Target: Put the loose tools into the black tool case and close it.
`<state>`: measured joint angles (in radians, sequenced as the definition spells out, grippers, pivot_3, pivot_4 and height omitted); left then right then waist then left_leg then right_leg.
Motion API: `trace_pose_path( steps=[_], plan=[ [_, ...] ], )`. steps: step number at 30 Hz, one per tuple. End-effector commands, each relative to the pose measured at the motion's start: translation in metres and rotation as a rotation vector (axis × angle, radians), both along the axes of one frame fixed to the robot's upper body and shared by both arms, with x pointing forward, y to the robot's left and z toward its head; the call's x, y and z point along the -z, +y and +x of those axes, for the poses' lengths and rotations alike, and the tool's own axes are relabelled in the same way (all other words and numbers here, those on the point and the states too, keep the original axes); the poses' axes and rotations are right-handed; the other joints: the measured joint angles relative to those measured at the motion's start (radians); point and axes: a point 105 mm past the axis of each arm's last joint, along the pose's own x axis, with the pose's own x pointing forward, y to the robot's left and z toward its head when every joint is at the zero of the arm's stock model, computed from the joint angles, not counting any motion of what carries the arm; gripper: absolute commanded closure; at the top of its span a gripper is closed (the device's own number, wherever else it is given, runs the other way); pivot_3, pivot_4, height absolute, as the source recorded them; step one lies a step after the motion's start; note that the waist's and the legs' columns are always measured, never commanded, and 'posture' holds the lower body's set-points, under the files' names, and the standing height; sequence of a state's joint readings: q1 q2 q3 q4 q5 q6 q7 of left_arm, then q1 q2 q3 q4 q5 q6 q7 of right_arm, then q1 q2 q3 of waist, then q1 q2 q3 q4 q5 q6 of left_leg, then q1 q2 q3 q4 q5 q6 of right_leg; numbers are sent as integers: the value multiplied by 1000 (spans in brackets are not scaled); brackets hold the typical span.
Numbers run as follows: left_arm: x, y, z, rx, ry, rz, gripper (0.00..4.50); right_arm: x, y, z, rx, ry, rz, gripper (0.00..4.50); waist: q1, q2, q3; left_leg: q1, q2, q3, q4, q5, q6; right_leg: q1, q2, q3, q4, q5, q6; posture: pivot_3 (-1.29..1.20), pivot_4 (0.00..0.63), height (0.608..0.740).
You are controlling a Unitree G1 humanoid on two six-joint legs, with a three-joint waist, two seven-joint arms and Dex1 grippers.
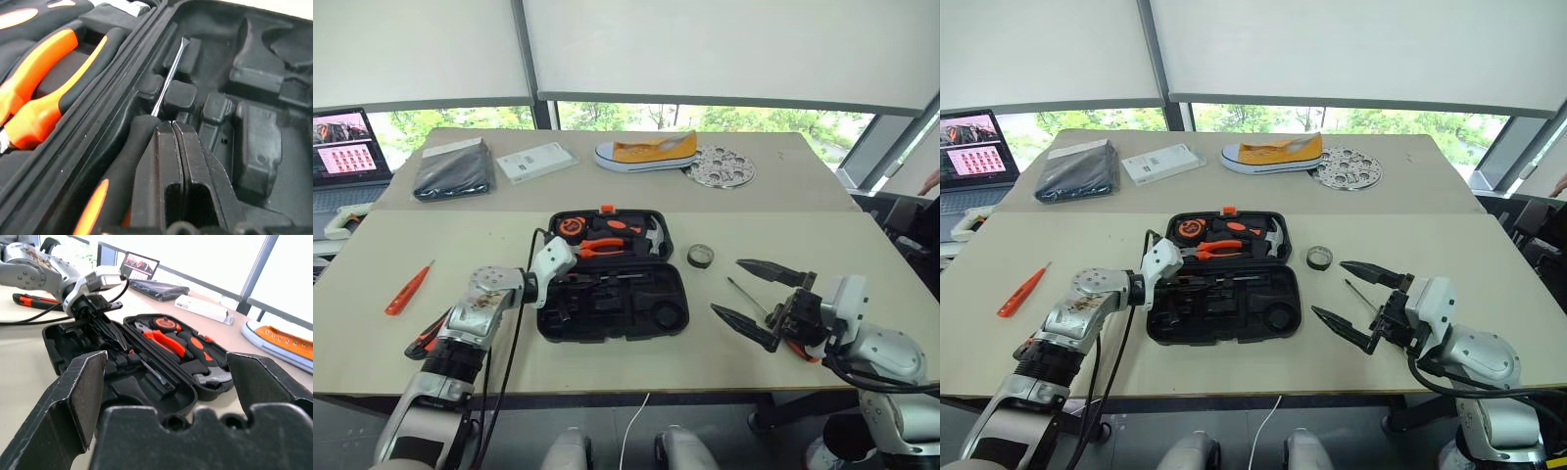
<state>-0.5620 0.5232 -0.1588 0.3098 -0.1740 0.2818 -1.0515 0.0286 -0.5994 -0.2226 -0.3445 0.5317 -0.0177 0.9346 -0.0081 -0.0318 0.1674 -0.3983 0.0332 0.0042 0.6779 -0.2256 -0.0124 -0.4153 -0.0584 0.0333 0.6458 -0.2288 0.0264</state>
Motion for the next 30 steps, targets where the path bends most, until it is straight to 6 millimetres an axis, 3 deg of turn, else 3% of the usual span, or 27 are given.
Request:
trace_pose_path(
  steps=[1, 3, 6, 8, 13, 16, 20, 25, 30],
  plan=[
    [14, 3, 0, -31, 37, 6, 4434, -9, -7, -6, 39, -58, 3, 0, 2, 1, -1, 2, 0, 0, 0, 0, 0, 2, 0, 1, 0, 0, 0, 0, 150, 740],
    [-5, 1, 0, -9, -23, -108, 4434, -8, -12, -10, 66, -53, 2, 0, 2, 1, -1, 8, -1, 0, -1, 0, 0, 9, 0, 1, -1, -1, 1, 0, 150, 740],
    [-39, 8, -9, 64, -160, -257, 3717, -3, -31, -18, 146, -24, 1, 0, -2, 1, 0, 9, 0, 0, -2, 0, 0, 9, 0, 2, -2, -2, -1, 0, 150, 740],
    [-56, 19, -18, 93, -236, -318, 2910, 6, -50, -27, 218, 4, -25, 0, -2, 1, 0, 8, 0, 0, -2, 0, 0, 9, 0, 2, -3, -1, 0, 0, 150, 740],
    [-47, 50, -60, 233, -202, -235, 1153, 42, -109, -60, 458, 113, -125, 0, -5, 1, -1, 8, 0, 1, -7, -1, 1, 8, 0, 4, -6, -3, 1, 0, 150, 740],
    [-39, 64, -83, 270, -161, -246, 53, 61, -133, -77, 563, 151, -190, 0, -6, 2, -1, 10, 0, 3, -11, -1, 1, 8, -1, 5, -7, -4, 0, 0, 150, 740],
    [-27, 76, -115, 317, -147, -229, 53, 79, -151, -89, 688, 226, -213, 0, -8, 2, -1, 11, 2, 4, -11, -1, 1, 8, -1, 7, -6, -9, -7, 0, 150, 740],
    [-34, 73, -129, 290, -187, -288, 53, 61, -133, -66, 629, 306, -60, 0, -7, 3, -1, 11, 4, 4, -12, -1, 1, 5, -2, 9, -5, -9, -8, 0, 150, 740],
    [-37, 56, -128, 296, -174, -332, 53, 62, -109, -36, 502, 508, -199, 0, -6, 4, -1, 13, 4, 7, -12, -1, 1, 6, -2, 12, -5, -9, -8, 0, 150, 740]
  ],
)
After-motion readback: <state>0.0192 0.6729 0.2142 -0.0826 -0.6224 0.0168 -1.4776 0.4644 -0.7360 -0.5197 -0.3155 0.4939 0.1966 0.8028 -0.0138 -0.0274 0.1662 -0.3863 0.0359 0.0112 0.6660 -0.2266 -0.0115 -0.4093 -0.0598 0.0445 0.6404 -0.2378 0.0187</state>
